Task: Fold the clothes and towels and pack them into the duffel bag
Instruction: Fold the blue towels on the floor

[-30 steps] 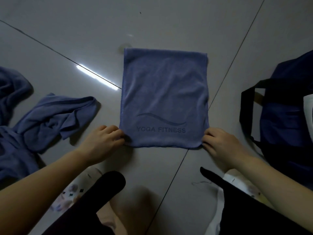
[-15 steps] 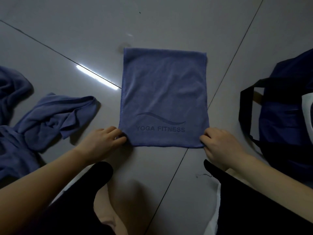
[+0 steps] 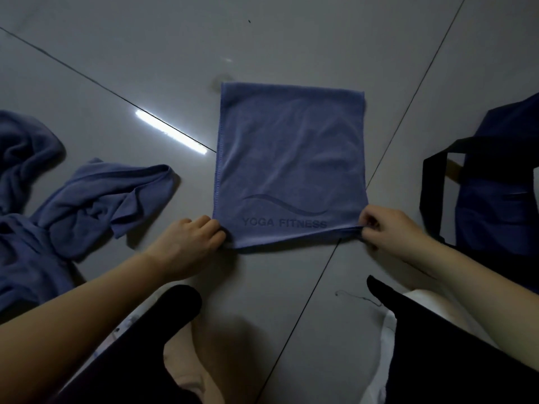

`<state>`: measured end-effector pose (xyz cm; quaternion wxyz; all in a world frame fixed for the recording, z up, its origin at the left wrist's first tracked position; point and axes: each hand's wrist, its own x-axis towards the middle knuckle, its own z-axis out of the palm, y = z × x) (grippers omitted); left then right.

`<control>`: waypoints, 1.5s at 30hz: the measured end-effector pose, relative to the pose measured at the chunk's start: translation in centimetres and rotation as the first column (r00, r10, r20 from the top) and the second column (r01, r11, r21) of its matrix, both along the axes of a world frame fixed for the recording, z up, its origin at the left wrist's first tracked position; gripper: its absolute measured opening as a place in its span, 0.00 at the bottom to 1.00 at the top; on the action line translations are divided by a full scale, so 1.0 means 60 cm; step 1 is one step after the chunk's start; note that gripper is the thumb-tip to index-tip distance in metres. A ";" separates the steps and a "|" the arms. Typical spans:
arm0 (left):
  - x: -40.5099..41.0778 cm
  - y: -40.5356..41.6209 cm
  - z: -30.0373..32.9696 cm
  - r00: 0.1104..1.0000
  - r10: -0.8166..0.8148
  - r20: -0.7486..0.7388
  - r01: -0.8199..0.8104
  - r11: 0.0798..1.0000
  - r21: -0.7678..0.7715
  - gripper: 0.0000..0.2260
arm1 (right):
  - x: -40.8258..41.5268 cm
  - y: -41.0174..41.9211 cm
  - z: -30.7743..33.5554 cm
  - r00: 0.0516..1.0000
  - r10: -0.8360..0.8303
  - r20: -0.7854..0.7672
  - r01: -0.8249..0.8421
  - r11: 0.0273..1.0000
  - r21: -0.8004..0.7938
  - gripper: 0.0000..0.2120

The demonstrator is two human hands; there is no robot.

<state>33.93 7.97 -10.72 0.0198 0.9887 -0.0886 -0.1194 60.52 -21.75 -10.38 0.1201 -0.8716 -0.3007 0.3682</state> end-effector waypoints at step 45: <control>0.081 0.014 0.015 0.363 0.796 -0.485 -0.833 0.043 -0.552 0.05 | 0.005 0.005 0.025 0.798 -0.469 -0.379 0.525 0.849 0.056 0.03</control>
